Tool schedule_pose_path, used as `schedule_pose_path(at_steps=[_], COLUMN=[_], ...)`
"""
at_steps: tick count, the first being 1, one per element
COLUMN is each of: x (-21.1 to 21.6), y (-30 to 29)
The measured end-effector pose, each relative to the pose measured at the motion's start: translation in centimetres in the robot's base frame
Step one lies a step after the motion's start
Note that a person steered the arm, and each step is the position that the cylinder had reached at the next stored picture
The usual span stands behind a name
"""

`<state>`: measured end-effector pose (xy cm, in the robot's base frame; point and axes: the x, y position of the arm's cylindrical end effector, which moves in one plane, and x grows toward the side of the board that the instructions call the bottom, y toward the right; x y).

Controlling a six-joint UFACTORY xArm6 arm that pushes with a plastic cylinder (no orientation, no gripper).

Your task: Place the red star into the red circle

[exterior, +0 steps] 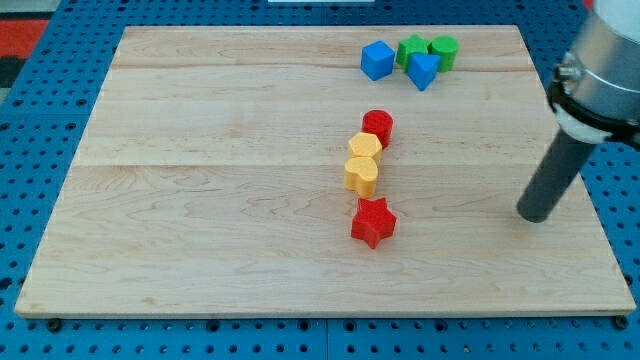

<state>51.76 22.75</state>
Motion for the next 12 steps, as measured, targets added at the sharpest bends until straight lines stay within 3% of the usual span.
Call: schedule_pose_path(at_steps=[1, 2, 3, 5, 7, 9, 10, 11, 12], x=[3.7, 5.8, 2.7, 4.8, 3.9, -2.3, -2.4, 2.4, 4.1], y=[-2.7, -9.8, -15.9, -14.7, -29.3, -19.4, -18.8, -20.0, -17.6])
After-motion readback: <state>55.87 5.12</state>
